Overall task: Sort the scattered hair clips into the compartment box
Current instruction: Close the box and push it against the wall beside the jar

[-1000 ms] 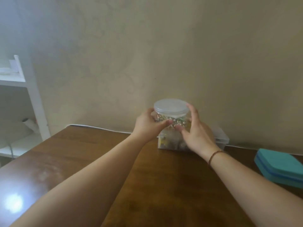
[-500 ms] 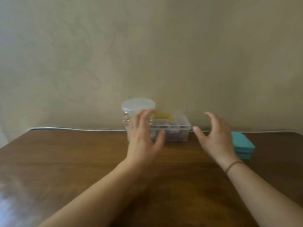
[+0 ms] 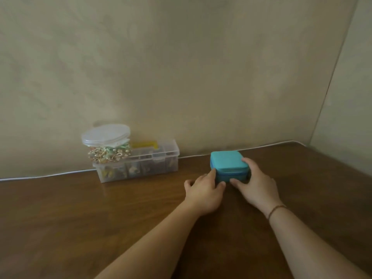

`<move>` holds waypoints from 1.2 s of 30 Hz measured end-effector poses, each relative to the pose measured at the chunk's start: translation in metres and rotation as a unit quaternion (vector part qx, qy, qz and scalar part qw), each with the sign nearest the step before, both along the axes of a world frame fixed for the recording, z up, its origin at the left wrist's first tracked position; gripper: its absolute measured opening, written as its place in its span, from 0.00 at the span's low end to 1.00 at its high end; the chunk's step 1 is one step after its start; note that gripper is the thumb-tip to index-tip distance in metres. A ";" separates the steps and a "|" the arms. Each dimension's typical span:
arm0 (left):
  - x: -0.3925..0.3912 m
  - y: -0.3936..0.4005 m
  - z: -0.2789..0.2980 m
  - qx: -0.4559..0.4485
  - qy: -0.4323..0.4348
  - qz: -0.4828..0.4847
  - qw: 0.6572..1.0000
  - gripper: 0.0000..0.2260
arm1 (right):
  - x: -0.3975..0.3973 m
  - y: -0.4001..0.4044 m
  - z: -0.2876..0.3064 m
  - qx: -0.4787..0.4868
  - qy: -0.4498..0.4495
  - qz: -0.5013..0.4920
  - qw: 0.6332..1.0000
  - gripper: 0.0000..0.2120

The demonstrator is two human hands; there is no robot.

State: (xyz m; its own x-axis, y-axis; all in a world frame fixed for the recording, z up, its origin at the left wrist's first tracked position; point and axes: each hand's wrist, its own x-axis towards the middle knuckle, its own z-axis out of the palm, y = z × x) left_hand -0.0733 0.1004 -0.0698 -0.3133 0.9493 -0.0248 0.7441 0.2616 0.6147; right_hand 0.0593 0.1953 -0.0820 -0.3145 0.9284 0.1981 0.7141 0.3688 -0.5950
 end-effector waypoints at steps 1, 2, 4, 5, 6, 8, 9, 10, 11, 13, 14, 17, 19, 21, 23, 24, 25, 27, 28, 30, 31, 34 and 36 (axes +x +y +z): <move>0.000 -0.002 -0.001 0.003 0.000 -0.002 1.000 0.26 | -0.001 -0.001 0.002 0.005 0.018 0.001 1.000 0.33; 0.000 -0.004 -0.001 0.005 -0.006 -0.003 1.000 0.26 | -0.002 -0.003 0.003 0.006 0.037 0.002 0.999 0.32; 0.000 -0.011 0.002 0.016 -0.042 -0.005 0.999 0.27 | -0.004 -0.008 0.007 0.013 0.062 0.008 0.998 0.30; -0.001 -0.017 0.004 0.035 -0.073 -0.003 0.997 0.28 | -0.005 -0.011 0.010 0.024 0.073 0.015 0.997 0.30; -0.002 -0.024 0.008 0.062 -0.110 -0.001 0.992 0.29 | -0.008 -0.015 0.014 0.034 0.093 0.027 0.995 0.29; -0.010 -0.043 0.016 0.127 -0.167 0.013 0.978 0.30 | -0.019 -0.026 0.023 0.057 0.145 0.051 0.986 0.28; -0.017 -0.054 0.022 0.163 -0.179 0.027 0.970 0.30 | -0.029 -0.033 0.030 0.070 0.169 0.064 0.981 0.27; -0.025 -0.064 0.028 0.197 -0.182 0.041 0.962 0.29 | -0.041 -0.040 0.037 0.078 0.192 0.078 0.975 0.27; -0.034 -0.073 0.035 0.227 -0.179 0.057 0.956 0.29 | -0.056 -0.046 0.044 0.085 0.212 0.097 0.969 0.27; -0.053 -0.086 0.047 0.266 -0.166 0.090 0.945 0.28 | -0.088 -0.054 0.059 0.097 0.235 0.141 0.957 0.27; -0.064 -0.089 0.052 0.273 -0.158 0.104 0.943 0.27 | -0.105 -0.056 0.066 0.100 0.235 0.159 0.954 0.27; -0.090 -0.088 0.061 0.270 -0.153 0.140 0.940 0.26 | -0.144 -0.056 0.075 0.094 0.197 0.181 0.959 0.25; -0.105 -0.084 0.060 0.252 -0.172 0.154 0.940 0.26 | -0.158 -0.053 0.070 0.095 0.132 0.176 0.971 0.24; -0.113 -0.084 0.056 0.227 -0.192 0.159 0.941 0.27 | -0.164 -0.053 0.061 0.094 0.073 0.181 0.976 0.25; -0.114 -0.089 0.045 0.235 -0.153 0.140 0.950 0.27 | -0.166 -0.052 0.053 0.095 0.061 0.191 0.975 0.27; -0.114 -0.095 0.037 0.261 -0.111 0.132 0.950 0.26 | -0.167 -0.051 0.050 0.105 0.063 0.192 0.974 0.28; -0.113 -0.103 0.031 0.302 -0.062 0.143 0.941 0.26 | -0.167 -0.050 0.047 0.113 0.068 0.193 0.972 0.29; -0.122 -0.116 0.020 0.396 0.034 0.221 0.890 0.26 | -0.171 -0.049 0.041 0.121 0.071 0.192 0.971 0.32; -0.130 -0.121 0.017 0.419 0.051 0.283 0.861 0.27 | -0.173 -0.050 0.039 0.120 0.063 0.186 0.973 0.32; -0.150 -0.125 0.020 0.395 -0.012 0.386 0.834 0.35 | -0.178 -0.052 0.035 0.129 0.056 0.165 0.976 0.32; -0.161 -0.124 0.023 0.362 -0.051 0.412 0.835 0.38 | -0.180 -0.052 0.034 0.139 0.060 0.155 0.976 0.31; -0.187 -0.118 0.017 0.297 -0.055 0.417 0.857 0.37 | -0.184 -0.054 0.033 0.162 0.045 0.130 0.977 0.30; -0.192 -0.115 0.010 0.302 -0.022 0.403 0.864 0.34 | -0.185 -0.055 0.034 0.159 0.030 0.118 0.980 0.29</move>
State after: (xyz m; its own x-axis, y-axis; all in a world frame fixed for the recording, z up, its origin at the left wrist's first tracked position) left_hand -0.2658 -0.0148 -0.0602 -0.8899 0.2680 0.3690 0.4418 0.3057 0.8434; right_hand -0.1259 0.1405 -0.0484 -0.4911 0.7197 0.4907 0.5539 0.6928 -0.4617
